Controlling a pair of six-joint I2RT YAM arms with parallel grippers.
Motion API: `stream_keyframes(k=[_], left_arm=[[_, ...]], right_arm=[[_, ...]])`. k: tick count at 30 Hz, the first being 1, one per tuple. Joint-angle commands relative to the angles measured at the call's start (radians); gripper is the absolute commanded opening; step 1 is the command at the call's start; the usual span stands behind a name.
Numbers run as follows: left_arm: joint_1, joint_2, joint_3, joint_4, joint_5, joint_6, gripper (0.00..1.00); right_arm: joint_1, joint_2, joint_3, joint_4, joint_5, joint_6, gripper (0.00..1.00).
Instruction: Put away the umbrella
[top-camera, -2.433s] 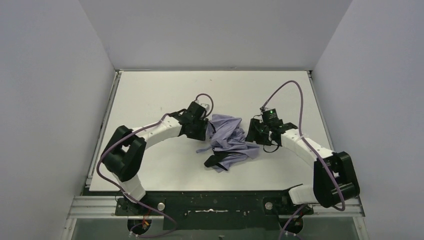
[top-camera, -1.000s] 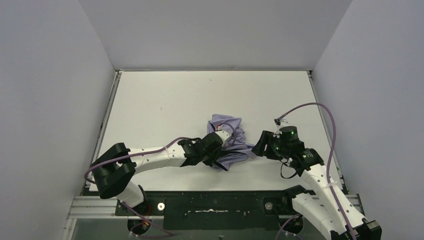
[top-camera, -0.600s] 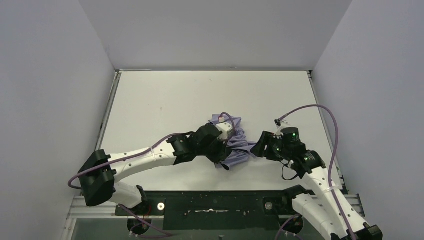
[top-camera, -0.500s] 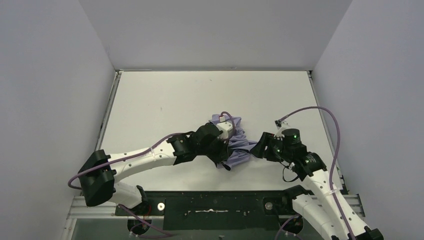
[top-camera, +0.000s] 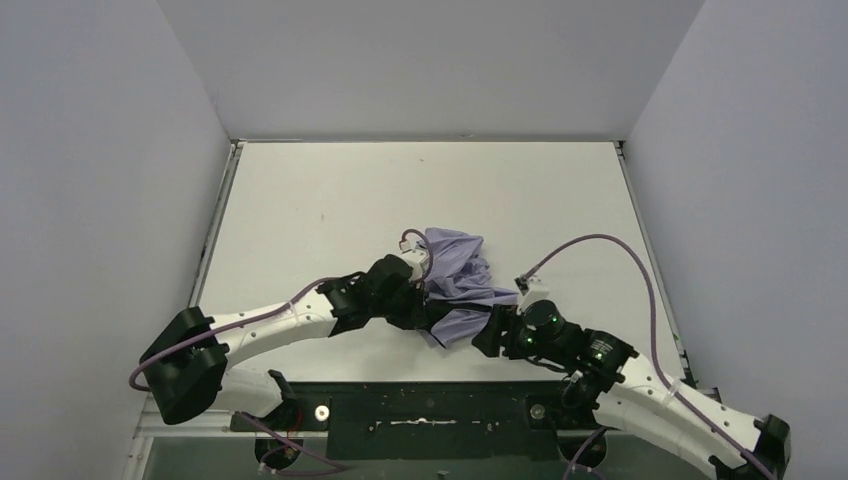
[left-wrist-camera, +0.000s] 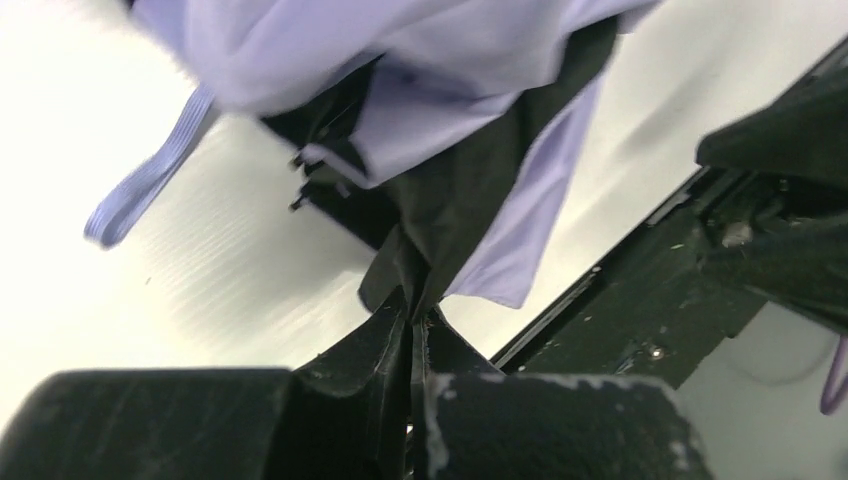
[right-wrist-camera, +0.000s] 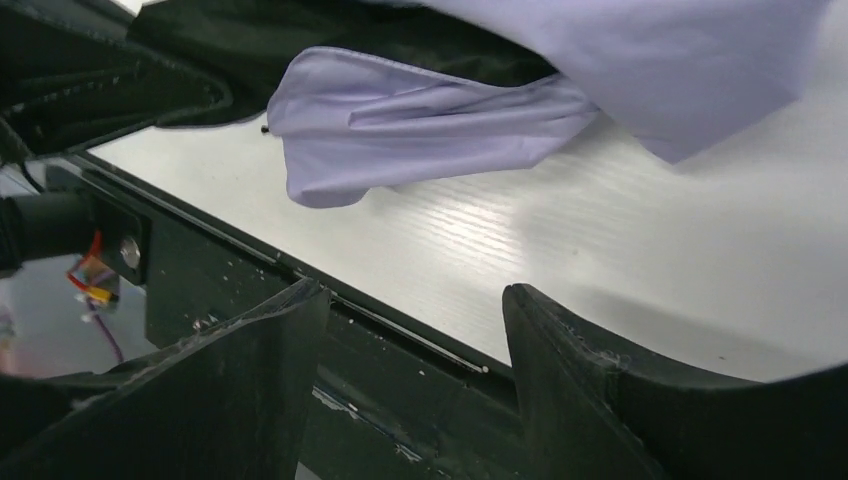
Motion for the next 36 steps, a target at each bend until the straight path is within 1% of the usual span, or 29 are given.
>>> stream_keyframes(k=[1,5,6,9,11,13,18,21,23,25,27,29,34,36], left_arm=[[0.040,-0.056,-0.092,0.054,-0.019,-0.053,0.00],[0.051,-0.051,-0.161,0.101,-0.002,-0.062,0.00],[0.051,-0.045,-0.176,0.114,-0.001,-0.066,0.00],[0.053,-0.025,-0.210,0.152,0.002,-0.081,0.00],[0.057,-0.009,-0.225,0.179,0.011,-0.088,0.00],[0.060,0.009,-0.231,0.191,0.019,-0.092,0.00],[0.066,0.020,-0.244,0.209,0.024,-0.100,0.00],[0.070,0.022,-0.254,0.213,0.030,-0.103,0.00],[0.070,0.022,-0.259,0.212,0.035,-0.105,0.00],[0.070,0.021,-0.265,0.248,0.039,-0.107,0.00],[0.071,0.019,-0.267,0.252,0.045,-0.108,0.00],[0.070,0.013,-0.268,0.250,0.051,-0.107,0.00],[0.070,-0.014,-0.281,0.244,0.052,-0.105,0.00],[0.070,-0.021,-0.284,0.241,0.057,-0.104,0.00]], right_arm=[[0.187,0.169,0.027,0.212,0.260,0.063,0.67],[0.303,0.378,0.082,0.334,0.354,0.019,0.68],[0.321,0.439,0.095,0.365,0.369,0.006,0.68],[0.357,0.555,0.135,0.453,0.389,-0.031,0.69],[0.374,0.616,0.158,0.475,0.412,-0.039,0.69],[0.388,0.658,0.176,0.494,0.430,-0.041,0.69],[0.399,0.714,0.219,0.512,0.391,-0.062,0.69],[0.421,0.728,0.230,0.482,0.387,-0.050,0.70],[0.429,0.737,0.235,0.435,0.412,-0.016,0.70],[0.434,0.747,0.227,0.409,0.432,0.005,0.69],[0.434,0.758,0.228,0.368,0.465,0.046,0.66],[0.433,0.770,0.237,0.333,0.495,0.061,0.60],[0.432,0.784,0.294,0.268,0.542,0.059,0.38],[0.428,0.780,0.316,0.246,0.556,0.056,0.27]])
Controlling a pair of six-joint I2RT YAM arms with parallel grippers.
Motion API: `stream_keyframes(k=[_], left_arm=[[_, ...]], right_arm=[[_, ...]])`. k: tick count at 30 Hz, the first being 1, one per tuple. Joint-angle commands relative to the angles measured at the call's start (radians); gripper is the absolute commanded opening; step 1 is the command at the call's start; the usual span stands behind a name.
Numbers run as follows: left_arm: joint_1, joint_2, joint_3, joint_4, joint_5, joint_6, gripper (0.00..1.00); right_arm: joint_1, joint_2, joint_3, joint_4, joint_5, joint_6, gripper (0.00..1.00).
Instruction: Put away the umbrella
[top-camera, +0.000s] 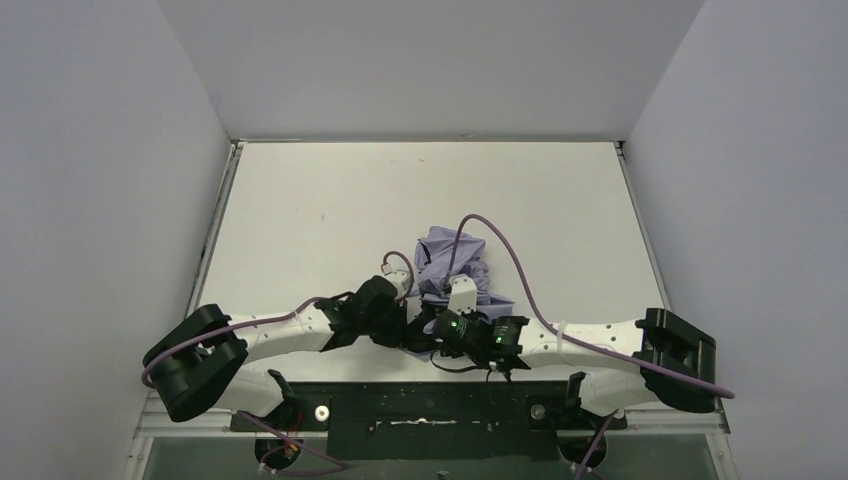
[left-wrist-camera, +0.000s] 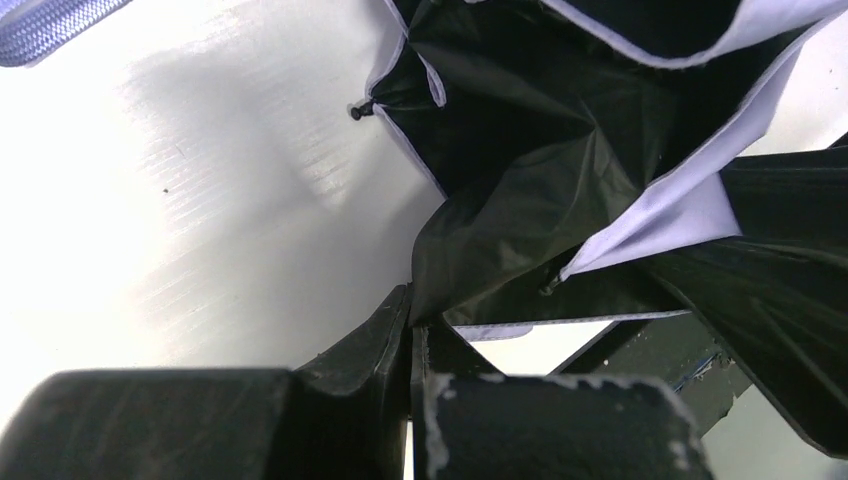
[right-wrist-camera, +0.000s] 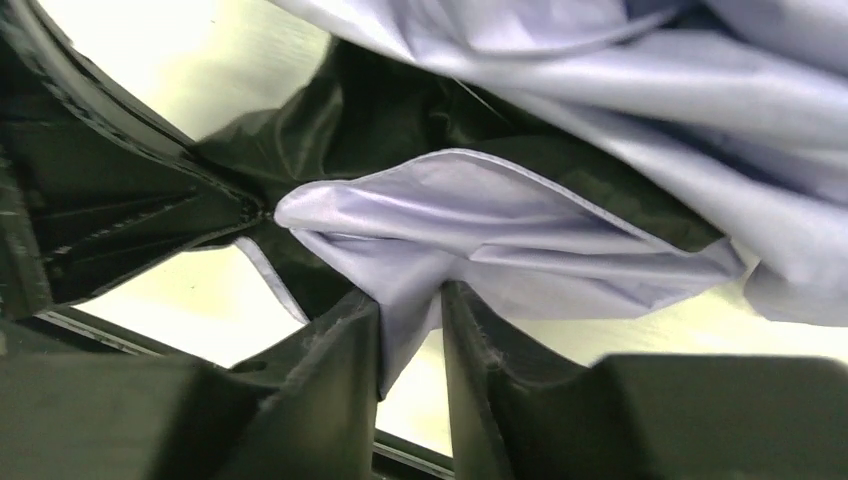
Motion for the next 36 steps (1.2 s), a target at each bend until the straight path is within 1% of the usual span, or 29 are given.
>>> stream_keyframes(k=[1,3,5,6,12,15,20,22,24,27,28,29,30,32,33,34,35,36], left_arm=[[0.005,-0.043,-0.003,0.049,0.027,0.000,0.00],[0.004,-0.052,-0.001,0.041,0.030,0.009,0.00],[0.004,-0.058,-0.003,0.040,0.042,0.017,0.00],[0.003,-0.064,-0.006,0.040,0.053,0.022,0.00],[-0.018,-0.120,-0.024,0.079,0.174,0.062,0.00],[-0.048,-0.133,-0.008,0.074,0.224,0.091,0.02],[-0.122,-0.104,0.058,0.040,0.249,0.134,0.05],[-0.150,-0.082,0.080,0.010,0.260,0.142,0.09],[-0.181,-0.074,0.095,-0.013,0.245,0.149,0.19],[-0.223,-0.098,0.098,-0.063,0.167,0.152,0.37],[-0.232,-0.116,0.093,-0.077,0.141,0.151,0.44],[-0.240,-0.139,0.087,-0.094,0.108,0.149,0.54],[-0.247,-0.165,0.082,-0.110,0.077,0.149,0.62],[-0.265,-0.225,0.070,-0.141,0.004,0.152,0.71],[-0.281,-0.271,0.059,-0.152,-0.029,0.159,0.73],[-0.293,-0.305,0.050,-0.160,-0.071,0.164,0.81],[-0.305,-0.334,0.040,-0.163,-0.116,0.171,0.86],[-0.314,-0.362,0.029,-0.158,-0.155,0.178,0.87]], right_arm=[[-0.004,-0.022,0.091,-0.039,0.099,0.010,0.22],[-0.019,-0.056,0.110,-0.043,0.092,0.001,0.10],[-0.037,-0.083,0.130,-0.045,0.078,-0.010,0.03],[-0.051,-0.092,0.142,-0.045,0.065,-0.018,0.01],[-0.181,-0.095,0.188,-0.018,-0.062,-0.052,0.00],[-0.227,-0.073,0.220,-0.014,-0.101,-0.083,0.01],[-0.252,-0.039,0.268,0.001,-0.149,-0.116,0.00],[-0.258,-0.034,0.271,0.012,-0.165,-0.109,0.01],[-0.266,-0.034,0.269,0.023,-0.181,-0.100,0.01],[-0.274,-0.036,0.267,0.028,-0.195,-0.094,0.01],[-0.277,-0.036,0.265,0.030,-0.199,-0.091,0.01],[-0.281,-0.037,0.263,0.032,-0.205,-0.088,0.01],[-0.287,-0.039,0.261,0.035,-0.215,-0.083,0.01],[-0.298,-0.043,0.252,0.047,-0.233,-0.067,0.01],[-0.306,-0.046,0.248,0.054,-0.243,-0.058,0.01],[-0.312,-0.047,0.243,0.060,-0.253,-0.046,0.01],[-0.319,-0.046,0.241,0.066,-0.264,-0.036,0.01],[-0.326,-0.045,0.239,0.070,-0.274,-0.026,0.01]])
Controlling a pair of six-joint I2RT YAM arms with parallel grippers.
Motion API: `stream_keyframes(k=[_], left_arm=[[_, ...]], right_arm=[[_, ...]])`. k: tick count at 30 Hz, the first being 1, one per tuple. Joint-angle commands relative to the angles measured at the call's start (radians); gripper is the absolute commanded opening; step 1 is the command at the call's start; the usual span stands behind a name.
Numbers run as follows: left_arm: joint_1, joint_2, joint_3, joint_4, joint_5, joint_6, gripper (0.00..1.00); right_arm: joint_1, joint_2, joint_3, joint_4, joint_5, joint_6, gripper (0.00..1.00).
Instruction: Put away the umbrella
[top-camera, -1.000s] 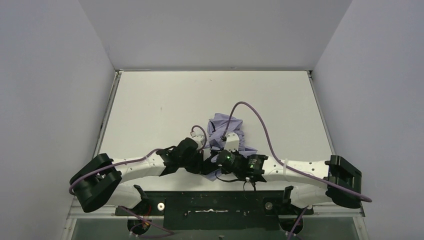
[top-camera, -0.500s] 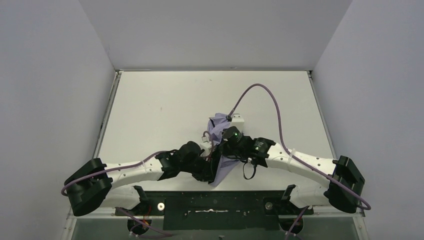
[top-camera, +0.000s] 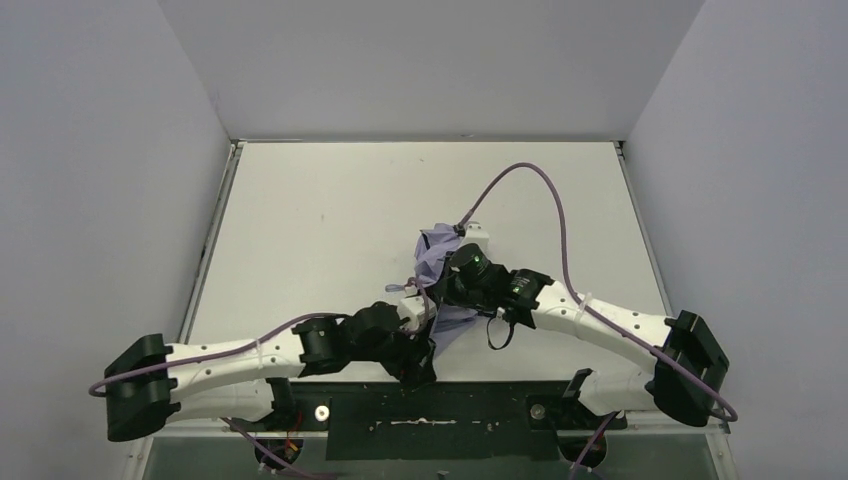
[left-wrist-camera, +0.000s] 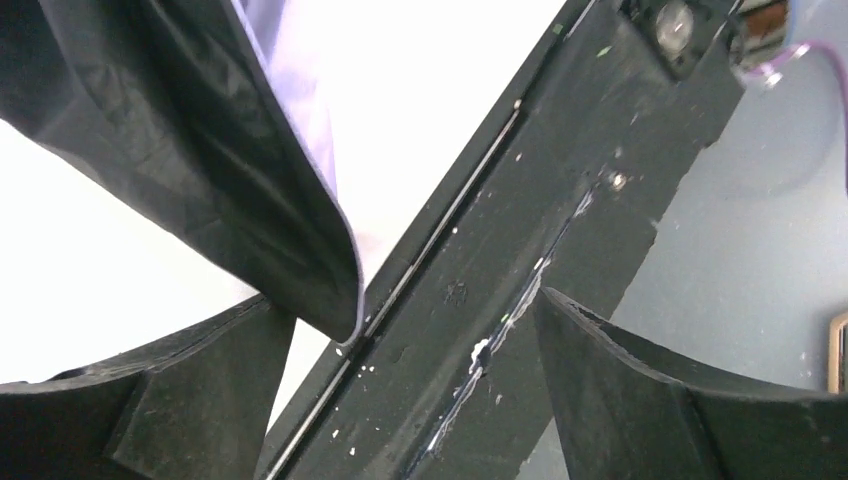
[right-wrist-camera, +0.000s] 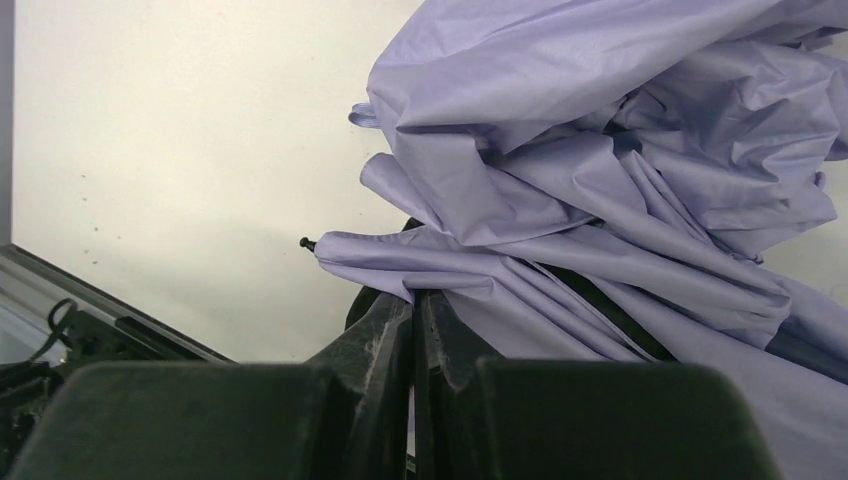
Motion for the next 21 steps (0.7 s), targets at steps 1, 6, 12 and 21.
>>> stream_keyframes(k=[1,6,12,21], left_arm=[[-0.044,-0.147,-0.026,0.011,-0.204,0.052,0.88],[-0.046,-0.150,-0.047,0.071,-0.276,0.099,0.88],[-0.048,-0.054,-0.010,0.061,-0.311,0.150,0.88],[-0.056,0.071,0.092,0.025,-0.511,0.187,0.80]], right_arm=[[-0.034,-0.010,0.010,0.097,-0.048,0.055,0.01],[-0.100,0.010,0.006,0.119,-0.136,0.091,0.01],[-0.157,0.040,0.023,0.112,-0.210,0.086,0.01],[-0.170,0.052,0.028,0.113,-0.257,0.091,0.01]])
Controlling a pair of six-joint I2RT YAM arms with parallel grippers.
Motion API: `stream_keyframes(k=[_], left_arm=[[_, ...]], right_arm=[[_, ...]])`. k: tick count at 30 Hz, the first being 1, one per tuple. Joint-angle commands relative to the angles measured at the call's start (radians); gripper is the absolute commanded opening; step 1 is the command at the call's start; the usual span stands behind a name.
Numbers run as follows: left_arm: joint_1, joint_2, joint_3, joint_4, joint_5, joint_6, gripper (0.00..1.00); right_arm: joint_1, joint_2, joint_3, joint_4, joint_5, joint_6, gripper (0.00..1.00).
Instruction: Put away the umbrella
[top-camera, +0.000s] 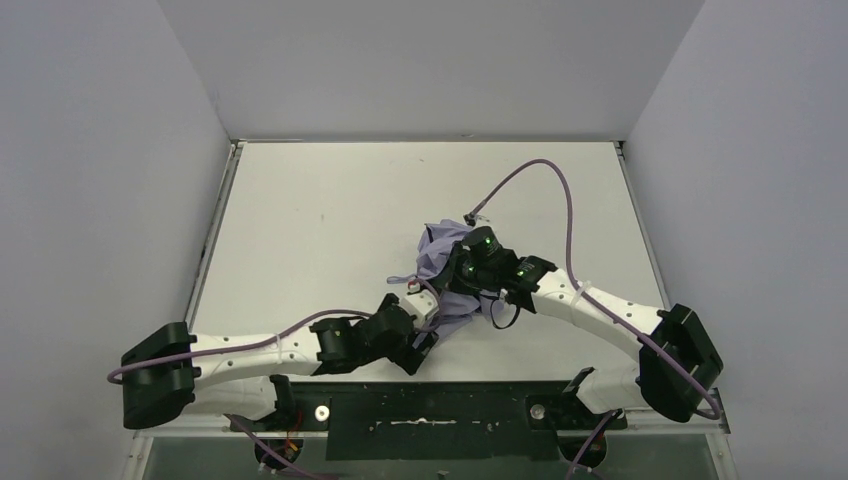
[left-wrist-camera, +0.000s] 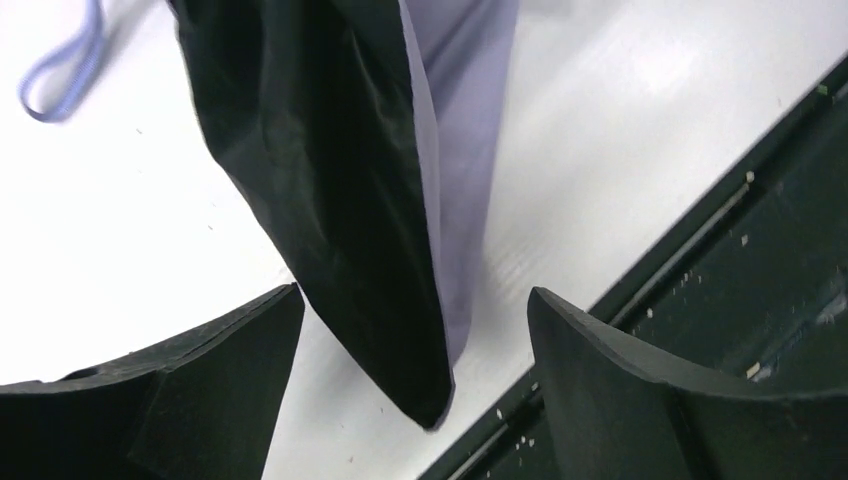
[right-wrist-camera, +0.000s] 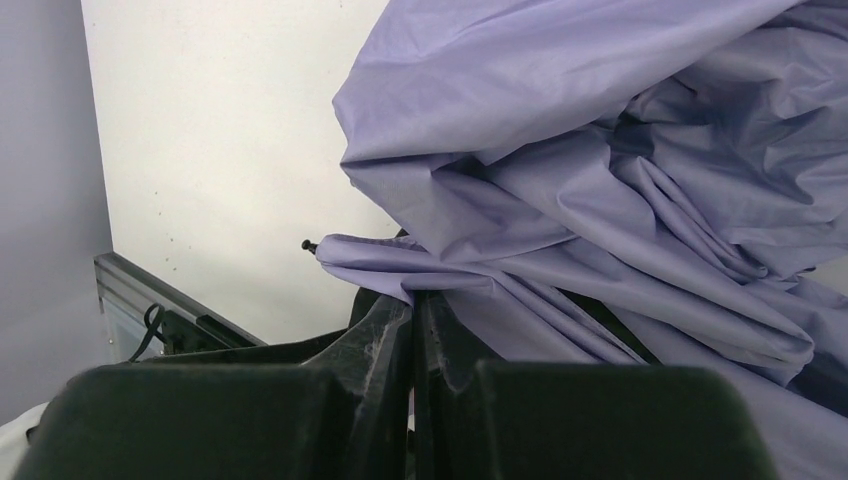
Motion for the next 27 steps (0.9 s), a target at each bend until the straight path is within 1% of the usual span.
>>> stream_keyframes(k=[1,2,5,10,12,14,16,18,21,22,23,24,26,27], left_arm=[[-0.005,0.045,0.102,0.020,-0.136,0.039,0.74],[-0.005,0.057,0.111,0.019,-0.147,0.040,0.69],[-0.005,0.089,0.129,0.027,-0.135,0.046,0.47],[-0.013,0.113,0.127,0.042,-0.033,0.026,0.12],[-0.020,0.088,0.107,0.061,0.019,-0.001,0.04],[-0.020,0.048,0.067,0.138,0.102,-0.039,0.00],[-0.022,0.005,0.014,0.238,0.203,-0.066,0.00],[-0.023,-0.028,-0.054,0.314,0.267,-0.093,0.00],[-0.024,-0.049,-0.128,0.365,0.322,-0.109,0.00],[-0.024,-0.055,-0.144,0.365,0.325,-0.114,0.05],[-0.025,-0.067,-0.158,0.360,0.323,-0.117,0.16],[-0.024,-0.077,-0.169,0.353,0.320,-0.121,0.24],[-0.024,-0.107,-0.179,0.320,0.310,-0.129,0.43],[-0.025,-0.127,-0.180,0.301,0.303,-0.133,0.49]], right_arm=[[-0.009,0.002,0.028,0.054,-0.032,0.010,0.01],[-0.010,0.002,0.028,0.055,-0.039,0.009,0.01],[-0.013,0.002,0.029,0.053,-0.056,0.009,0.02],[-0.021,-0.003,0.024,0.054,-0.085,0.008,0.05],[-0.025,-0.006,0.021,0.061,-0.107,0.003,0.08],[-0.031,-0.011,0.018,0.065,-0.136,-0.007,0.11],[-0.040,-0.021,0.014,0.063,-0.161,-0.021,0.15],[-0.049,-0.039,0.006,0.061,-0.187,-0.040,0.21],[-0.061,-0.090,-0.005,0.022,-0.198,-0.067,0.36],[-0.068,-0.106,-0.007,-0.002,-0.195,-0.075,0.40],[-0.076,-0.126,-0.008,-0.034,-0.189,-0.088,0.43],[-0.082,-0.146,-0.011,-0.058,-0.181,-0.094,0.46],[-0.095,-0.185,-0.016,-0.104,-0.164,-0.109,0.47],[-0.100,-0.202,-0.016,-0.125,-0.152,-0.119,0.47]])
